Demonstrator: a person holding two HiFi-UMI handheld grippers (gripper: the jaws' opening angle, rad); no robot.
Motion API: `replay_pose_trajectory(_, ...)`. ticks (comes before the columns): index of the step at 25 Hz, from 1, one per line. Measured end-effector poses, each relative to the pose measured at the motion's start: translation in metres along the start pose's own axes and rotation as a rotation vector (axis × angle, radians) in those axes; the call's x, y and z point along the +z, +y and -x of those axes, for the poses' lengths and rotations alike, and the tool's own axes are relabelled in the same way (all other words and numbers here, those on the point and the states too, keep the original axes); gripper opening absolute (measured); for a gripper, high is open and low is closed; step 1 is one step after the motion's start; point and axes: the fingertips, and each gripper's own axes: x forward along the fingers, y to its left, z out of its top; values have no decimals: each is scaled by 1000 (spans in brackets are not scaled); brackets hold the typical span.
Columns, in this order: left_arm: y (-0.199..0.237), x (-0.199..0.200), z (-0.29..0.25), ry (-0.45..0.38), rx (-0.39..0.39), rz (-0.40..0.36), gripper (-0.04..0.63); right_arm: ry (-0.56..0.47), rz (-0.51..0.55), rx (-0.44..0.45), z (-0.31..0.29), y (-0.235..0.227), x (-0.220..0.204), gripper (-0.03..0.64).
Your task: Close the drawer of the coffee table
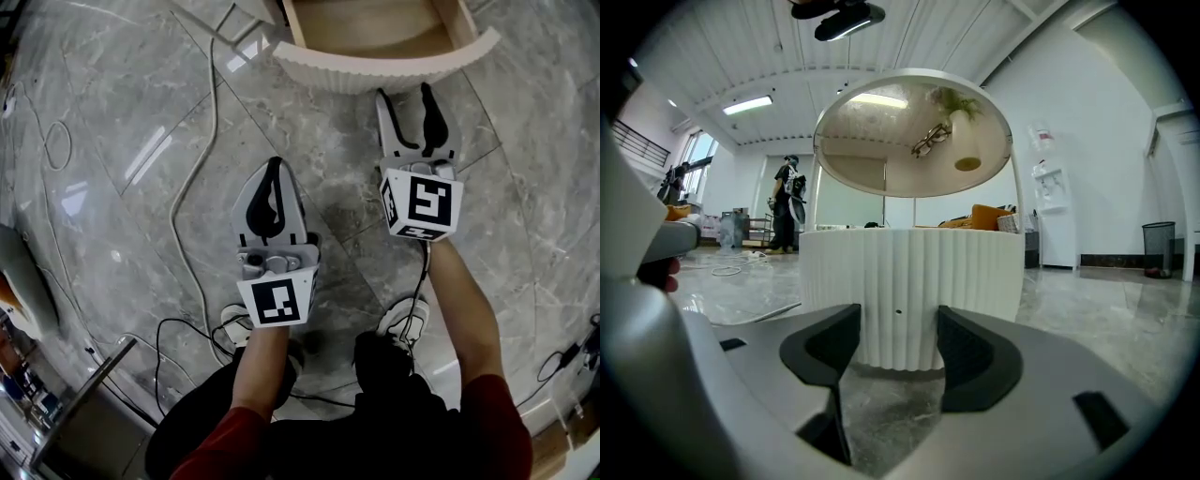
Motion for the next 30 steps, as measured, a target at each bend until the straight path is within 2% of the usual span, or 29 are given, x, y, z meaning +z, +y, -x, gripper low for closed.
replay_pose_trajectory(15, -12, -6, 1, 21, -17, 21, 14, -5, 13, -1, -80, -6, 14, 258)
replay_pose_trajectory(19, -12, -6, 2, 27, -15, 29, 14, 1, 28, 1, -92, -6, 16, 258)
replay_pose_trajectory(23, -9, -10, 3, 37, -3, 83, 13, -1, 34, -10, -105, -7, 18, 258)
replay_pose_trajectory(30, -14, -8, 4, 36, -11, 68, 13, 5, 54, 3, -110, -6, 18, 259)
